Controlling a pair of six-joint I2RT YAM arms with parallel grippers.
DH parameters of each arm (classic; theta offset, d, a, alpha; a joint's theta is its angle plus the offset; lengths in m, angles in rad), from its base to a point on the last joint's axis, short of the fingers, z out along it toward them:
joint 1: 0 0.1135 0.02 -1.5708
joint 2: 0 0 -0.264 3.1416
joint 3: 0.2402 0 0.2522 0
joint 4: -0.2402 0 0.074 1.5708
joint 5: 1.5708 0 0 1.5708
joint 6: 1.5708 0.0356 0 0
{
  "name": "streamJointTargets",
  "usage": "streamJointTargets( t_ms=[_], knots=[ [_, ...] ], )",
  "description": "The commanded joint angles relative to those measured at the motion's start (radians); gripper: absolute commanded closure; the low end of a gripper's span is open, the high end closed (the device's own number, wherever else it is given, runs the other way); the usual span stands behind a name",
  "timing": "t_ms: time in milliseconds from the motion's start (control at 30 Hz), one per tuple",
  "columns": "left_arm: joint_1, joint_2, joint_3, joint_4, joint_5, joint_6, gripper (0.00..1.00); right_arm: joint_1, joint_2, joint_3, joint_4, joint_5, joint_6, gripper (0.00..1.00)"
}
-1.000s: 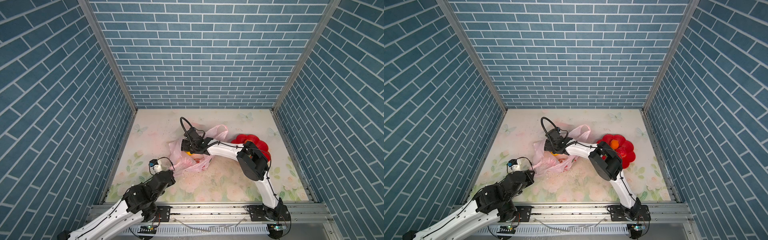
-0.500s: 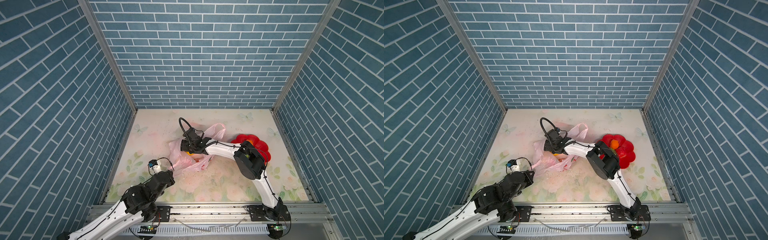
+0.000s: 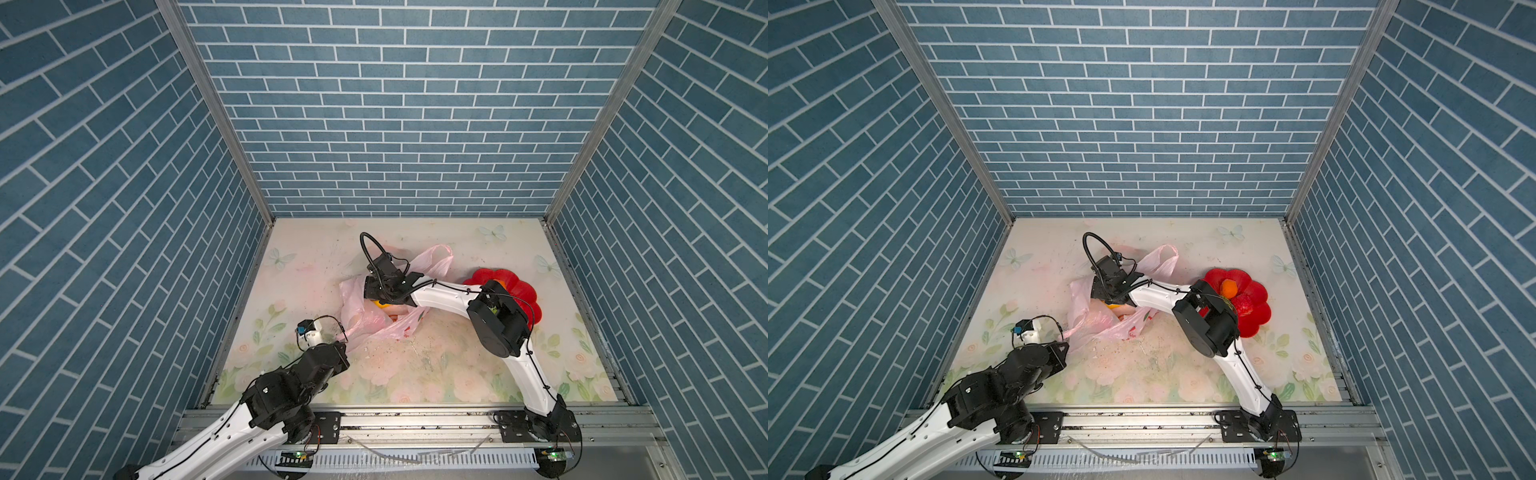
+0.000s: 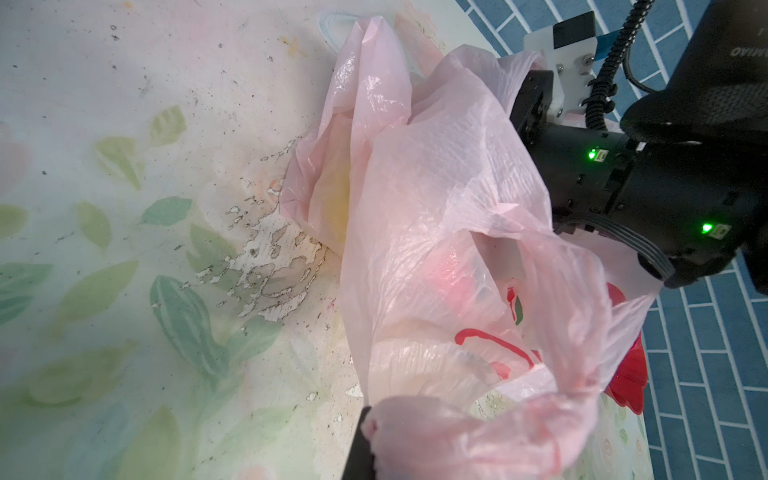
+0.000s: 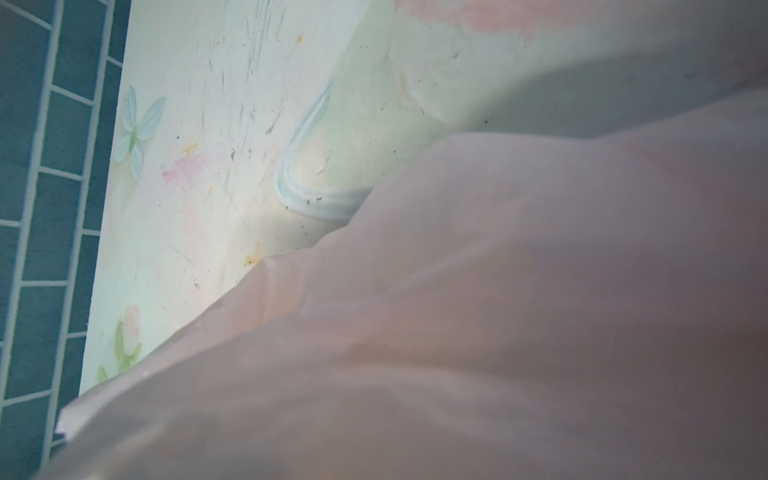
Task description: Take the fake fruits out of the plastic bag
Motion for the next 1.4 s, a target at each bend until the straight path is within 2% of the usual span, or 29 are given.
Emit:
streamJointTargets(
  t_ms=[0, 367, 767, 1367],
  knots=[
    [-0.004, -0.011, 0.005, -0.024, 0.004, 0.009, 1.0, -0.017, 0.027, 0.042, -0.021, 0.03, 0.034, 0.28],
    [-0.004, -0.004, 0.005, -0.023, 0.004, 0.008, 1.0, -0.035, 0.04, 0.042, -0.001, 0.012, 0.037, 0.27],
    [-0.004, 0.016, 0.005, -0.013, 0.009, 0.009, 1.0, -0.052, 0.057, 0.058, 0.024, -0.004, 0.028, 0.2],
    [-0.004, 0.0, 0.008, -0.044, 0.001, 0.002, 1.0, -0.092, 0.093, 0.082, 0.055, -0.011, 0.025, 0.19]
  ],
)
